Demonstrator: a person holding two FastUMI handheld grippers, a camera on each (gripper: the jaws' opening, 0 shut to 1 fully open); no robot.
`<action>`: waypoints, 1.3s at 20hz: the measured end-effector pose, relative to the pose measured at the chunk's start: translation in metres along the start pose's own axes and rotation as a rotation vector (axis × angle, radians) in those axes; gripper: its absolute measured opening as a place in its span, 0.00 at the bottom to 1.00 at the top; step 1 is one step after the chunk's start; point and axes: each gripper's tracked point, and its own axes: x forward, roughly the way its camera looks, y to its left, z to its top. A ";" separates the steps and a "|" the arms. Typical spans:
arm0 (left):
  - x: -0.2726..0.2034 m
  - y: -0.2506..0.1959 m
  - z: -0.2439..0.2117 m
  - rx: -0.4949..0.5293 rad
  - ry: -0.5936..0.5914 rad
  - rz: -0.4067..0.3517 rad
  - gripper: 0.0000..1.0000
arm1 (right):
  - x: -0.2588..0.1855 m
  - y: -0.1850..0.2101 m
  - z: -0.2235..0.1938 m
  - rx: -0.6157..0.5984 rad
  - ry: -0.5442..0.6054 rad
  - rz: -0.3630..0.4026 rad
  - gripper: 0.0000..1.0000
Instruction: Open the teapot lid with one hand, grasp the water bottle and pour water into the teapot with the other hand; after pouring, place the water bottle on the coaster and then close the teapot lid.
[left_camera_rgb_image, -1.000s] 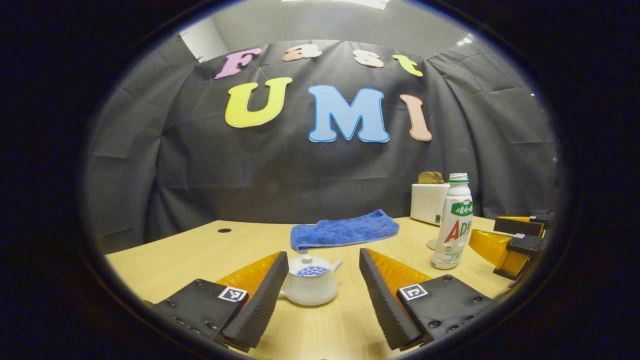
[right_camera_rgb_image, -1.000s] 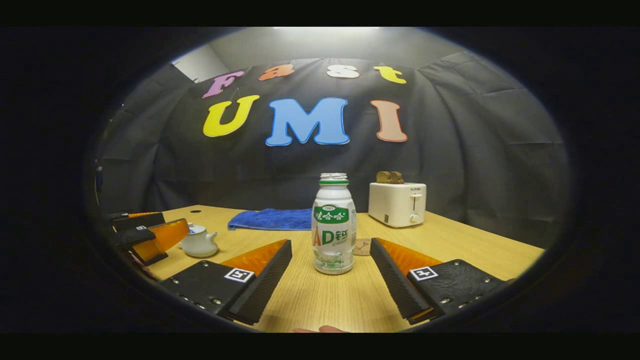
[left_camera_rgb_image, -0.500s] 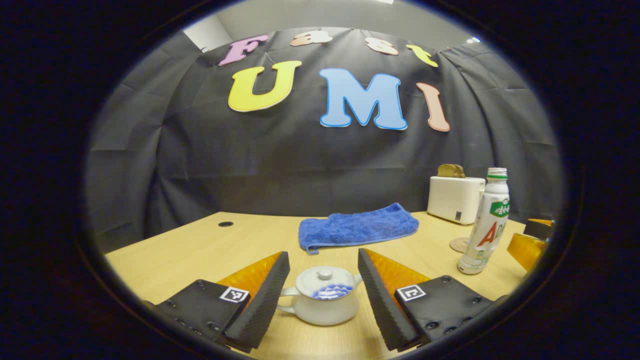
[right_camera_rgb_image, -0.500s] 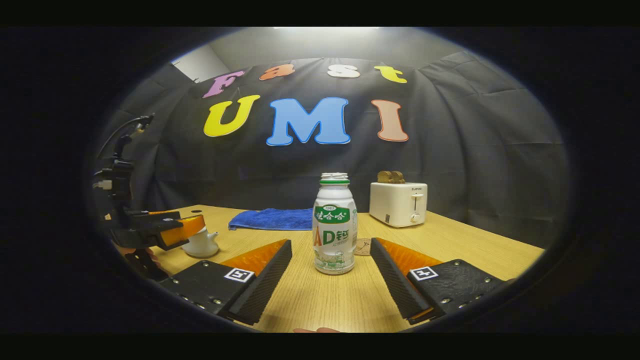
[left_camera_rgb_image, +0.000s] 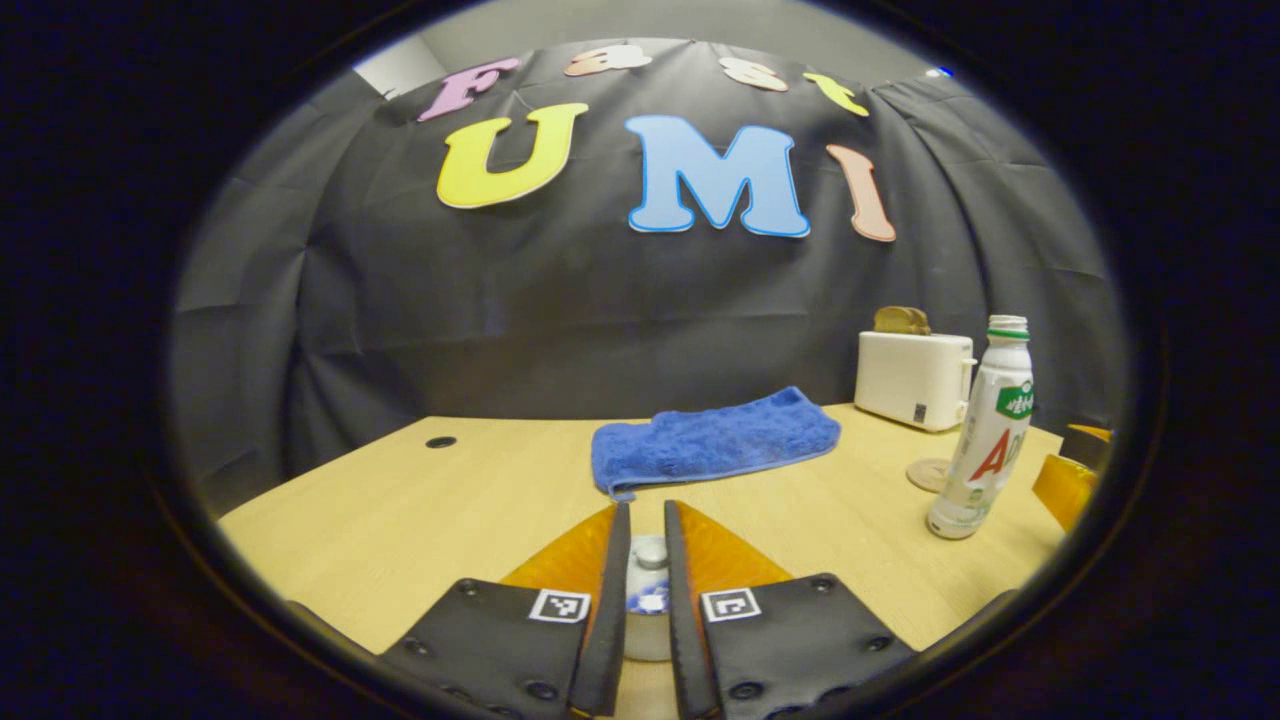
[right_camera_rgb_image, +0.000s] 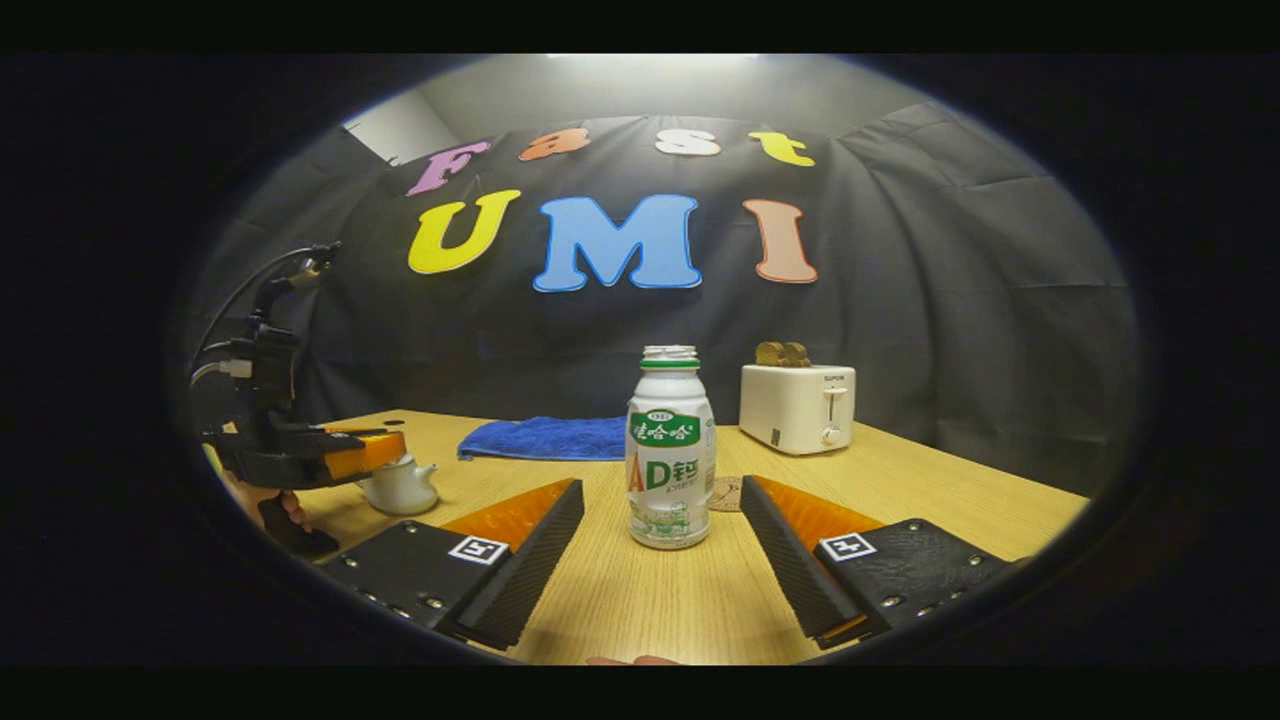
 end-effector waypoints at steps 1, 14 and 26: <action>0.002 0.000 0.000 0.015 0.002 0.004 0.24 | -0.001 0.000 -0.001 0.000 0.001 0.000 0.97; -0.046 -0.006 0.055 -0.060 -0.149 -0.072 0.13 | 0.012 -0.020 0.013 0.013 0.000 -0.042 0.97; -0.145 -0.017 0.095 -0.063 -0.295 -0.151 0.17 | 0.075 -0.017 -0.021 -0.029 0.152 0.014 0.97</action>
